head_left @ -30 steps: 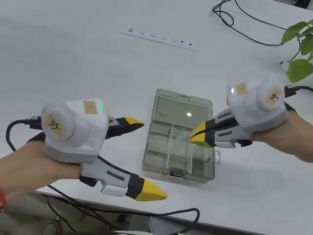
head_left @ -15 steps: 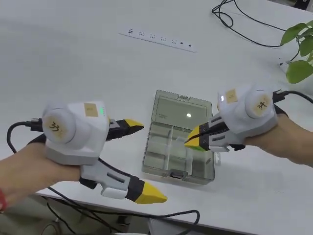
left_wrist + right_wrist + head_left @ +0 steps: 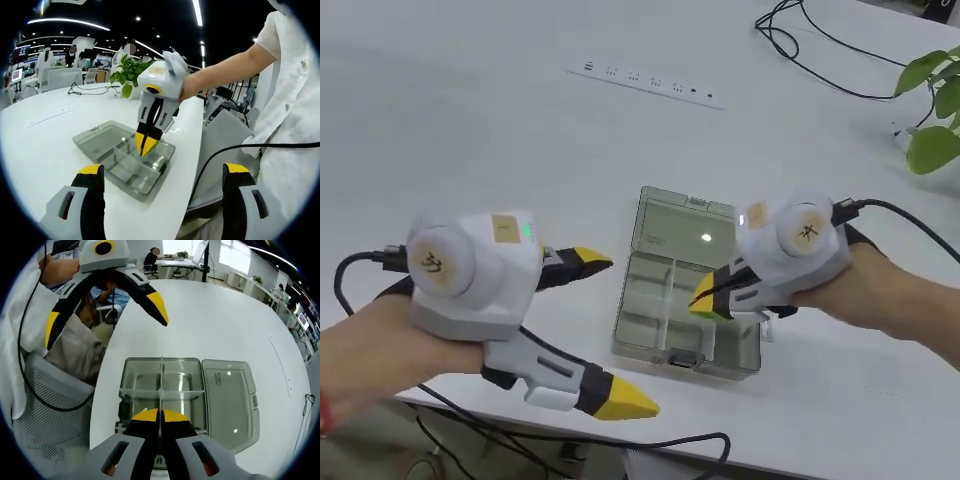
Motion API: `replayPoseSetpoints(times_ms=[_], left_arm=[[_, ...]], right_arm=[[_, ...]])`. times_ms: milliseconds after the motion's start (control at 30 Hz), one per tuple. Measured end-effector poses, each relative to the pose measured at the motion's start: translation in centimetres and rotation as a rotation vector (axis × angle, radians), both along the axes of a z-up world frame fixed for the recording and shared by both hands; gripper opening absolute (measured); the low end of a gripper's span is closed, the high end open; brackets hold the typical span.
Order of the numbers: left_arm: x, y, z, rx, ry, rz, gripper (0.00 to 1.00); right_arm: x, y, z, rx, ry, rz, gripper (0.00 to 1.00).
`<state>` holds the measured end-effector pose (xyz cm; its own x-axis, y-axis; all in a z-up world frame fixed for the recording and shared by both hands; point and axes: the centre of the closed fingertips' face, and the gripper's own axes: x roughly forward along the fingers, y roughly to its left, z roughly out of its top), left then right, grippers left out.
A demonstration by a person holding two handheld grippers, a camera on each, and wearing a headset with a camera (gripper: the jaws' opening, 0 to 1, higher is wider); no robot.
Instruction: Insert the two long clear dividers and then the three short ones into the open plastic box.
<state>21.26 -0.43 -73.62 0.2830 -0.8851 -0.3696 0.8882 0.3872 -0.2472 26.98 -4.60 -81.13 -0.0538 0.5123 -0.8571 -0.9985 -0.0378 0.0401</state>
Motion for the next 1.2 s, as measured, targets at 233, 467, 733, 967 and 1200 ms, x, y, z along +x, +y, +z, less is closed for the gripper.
replayPoseSetpoints(times_ms=[233, 467, 733, 967, 1200], left_arm=[[0.1, 0.2, -0.1, -0.001, 0.002, 0.002, 1.00], [0.3, 0.4, -0.1, 0.002, 0.002, 0.006, 1.00], [0.2, 0.2, -0.1, 0.002, 0.002, 0.002, 1.00], [0.2, 0.2, 0.2, -0.001, -0.001, 0.001, 1.00], [0.2, 0.4, 0.3, -0.004, 0.000, 0.011, 1.00]], right_arm=[[-0.1, 0.0, -1.1, -0.042, -0.019, 0.025, 0.02], [0.0, -0.1, -1.0, -0.039, -0.017, 0.021, 0.02], [0.0, -0.1, -0.9, -0.032, -0.006, -0.007, 0.03], [0.1, -0.2, 0.1, -0.005, -0.006, -0.040, 0.06], [0.2, -0.4, 1.5, 0.029, -0.016, -0.063, 0.10]])
